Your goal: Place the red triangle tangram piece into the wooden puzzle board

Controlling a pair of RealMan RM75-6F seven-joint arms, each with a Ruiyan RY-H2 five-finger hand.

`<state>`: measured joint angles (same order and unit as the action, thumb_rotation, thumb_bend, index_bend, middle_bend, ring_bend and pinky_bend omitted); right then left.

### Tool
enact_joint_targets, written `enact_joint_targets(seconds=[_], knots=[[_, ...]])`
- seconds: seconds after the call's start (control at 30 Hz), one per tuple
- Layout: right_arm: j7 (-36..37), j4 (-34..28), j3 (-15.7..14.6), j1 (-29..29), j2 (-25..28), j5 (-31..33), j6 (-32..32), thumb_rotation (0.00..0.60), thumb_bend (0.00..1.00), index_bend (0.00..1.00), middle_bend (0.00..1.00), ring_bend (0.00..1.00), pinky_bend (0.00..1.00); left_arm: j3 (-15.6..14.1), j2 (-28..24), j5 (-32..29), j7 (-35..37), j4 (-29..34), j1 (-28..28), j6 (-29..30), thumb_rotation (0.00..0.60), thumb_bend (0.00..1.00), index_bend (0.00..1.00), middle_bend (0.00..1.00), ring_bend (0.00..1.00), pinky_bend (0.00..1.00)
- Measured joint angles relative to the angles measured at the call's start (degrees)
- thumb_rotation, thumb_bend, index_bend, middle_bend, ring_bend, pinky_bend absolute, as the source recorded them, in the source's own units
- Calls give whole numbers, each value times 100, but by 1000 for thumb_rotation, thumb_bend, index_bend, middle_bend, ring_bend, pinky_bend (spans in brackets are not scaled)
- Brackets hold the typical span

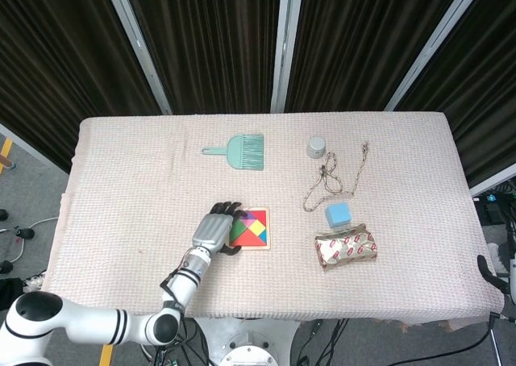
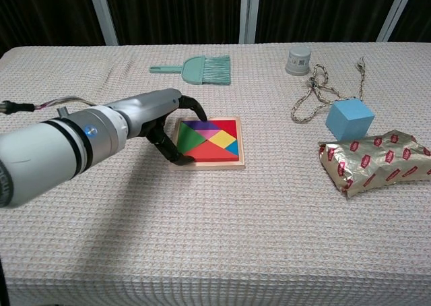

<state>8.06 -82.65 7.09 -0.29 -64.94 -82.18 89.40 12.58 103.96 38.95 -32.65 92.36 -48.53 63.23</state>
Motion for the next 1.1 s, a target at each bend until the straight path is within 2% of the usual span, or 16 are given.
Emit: enact_joint_targets(seconds=[0.43, 0.67, 0.77, 0.87, 1.0, 1.1], knots=[[18, 3, 4, -6, -2, -21, 26, 600, 249, 0, 0, 0, 0, 62, 30, -13, 38, -10, 22, 20, 600, 227, 216, 54, 0, 0], [-30, -13, -26, 15, -23, -72, -3, 600, 249, 0, 0, 0, 0, -22, -498, 499, 129, 571, 284, 438, 600, 234, 225, 57, 0, 0], [-86, -37, -49, 38, -40, -105, -36, 600, 249, 0, 0, 0, 0, -210, -794, 1148, 413, 675, 518, 654, 600, 237, 242, 73, 0, 0], [-168, -90, -79, 73, -58, -176, -65, 600, 247, 0, 0, 0, 0, -539, -1161, 2079, 810, 634, 884, 1062, 600, 234, 243, 76, 0, 0], [-274, -172, -138, 129, -82, -328, -94, 600, 239, 0, 0, 0, 0, -1185, -1946, 3307, 1456, 405, 1659, 1835, 600, 171, 224, 76, 0, 0], [-383, -246, -196, 188, -116, -422, -168, 600, 228, 0, 0, 0, 0, -1595, -2522, 3735, 1830, 172, 2255, 2354, 600, 133, 210, 76, 0, 0]])
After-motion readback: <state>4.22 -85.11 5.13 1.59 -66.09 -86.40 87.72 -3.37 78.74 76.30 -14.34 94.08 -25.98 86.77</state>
